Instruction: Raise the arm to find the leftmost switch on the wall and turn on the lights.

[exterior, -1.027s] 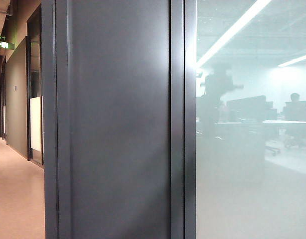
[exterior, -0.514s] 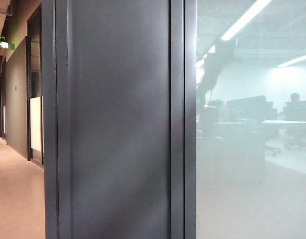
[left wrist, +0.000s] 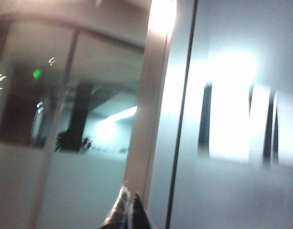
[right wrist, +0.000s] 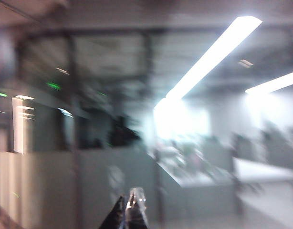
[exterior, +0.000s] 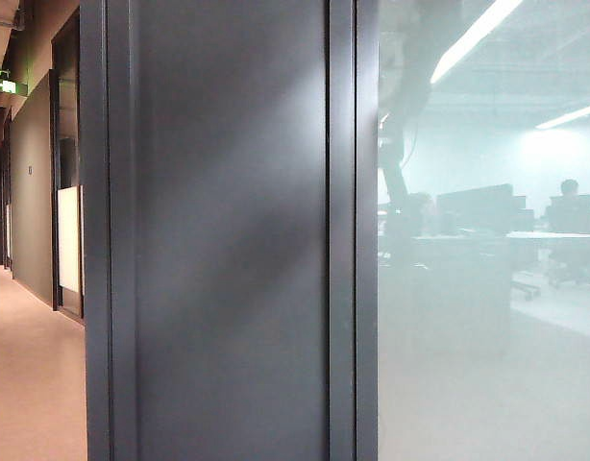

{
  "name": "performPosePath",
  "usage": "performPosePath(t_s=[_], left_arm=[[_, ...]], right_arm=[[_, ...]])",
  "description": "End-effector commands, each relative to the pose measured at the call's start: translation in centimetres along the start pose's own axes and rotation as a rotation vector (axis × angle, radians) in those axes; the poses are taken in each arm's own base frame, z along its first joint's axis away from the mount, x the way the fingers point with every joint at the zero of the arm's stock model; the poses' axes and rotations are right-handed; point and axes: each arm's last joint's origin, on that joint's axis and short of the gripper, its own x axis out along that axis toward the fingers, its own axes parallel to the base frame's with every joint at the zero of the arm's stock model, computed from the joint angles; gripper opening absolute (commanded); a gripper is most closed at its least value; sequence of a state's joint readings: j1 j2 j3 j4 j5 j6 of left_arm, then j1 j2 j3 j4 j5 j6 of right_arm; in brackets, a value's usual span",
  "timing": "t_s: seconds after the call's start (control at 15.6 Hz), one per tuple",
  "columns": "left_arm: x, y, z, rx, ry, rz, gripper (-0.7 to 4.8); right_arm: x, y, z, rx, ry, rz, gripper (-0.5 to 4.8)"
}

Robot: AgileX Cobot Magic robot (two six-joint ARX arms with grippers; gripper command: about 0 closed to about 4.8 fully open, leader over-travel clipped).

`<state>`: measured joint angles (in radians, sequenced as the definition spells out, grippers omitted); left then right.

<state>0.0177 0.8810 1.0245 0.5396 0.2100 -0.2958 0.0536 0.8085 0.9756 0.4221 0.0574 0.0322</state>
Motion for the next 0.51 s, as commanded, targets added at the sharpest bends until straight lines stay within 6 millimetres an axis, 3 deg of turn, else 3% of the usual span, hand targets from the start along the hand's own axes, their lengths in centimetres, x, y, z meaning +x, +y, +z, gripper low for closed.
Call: performPosePath(t_s=[0.06, 0.26, 0.51], left_arm=[[2.8, 0.4, 0.9, 0.0, -0.04, -0.012, -0.06], [4.6, 0.8, 1.0, 0.001, -0.05, -0.011, -0.06], [4.8, 0.1, 1.1, -0.015, -0.067, -0.047, -0.06]], right_arm=[[4.3, 0.4, 1.9, -0.001, -0.047, 0.053, -0.01], [7.9, 1.1, 3.1, 0.05, -0.047, 0.191, -0.01], [9.7, 3.0, 2.6, 0.089, 0.018, 0.837, -0.01]])
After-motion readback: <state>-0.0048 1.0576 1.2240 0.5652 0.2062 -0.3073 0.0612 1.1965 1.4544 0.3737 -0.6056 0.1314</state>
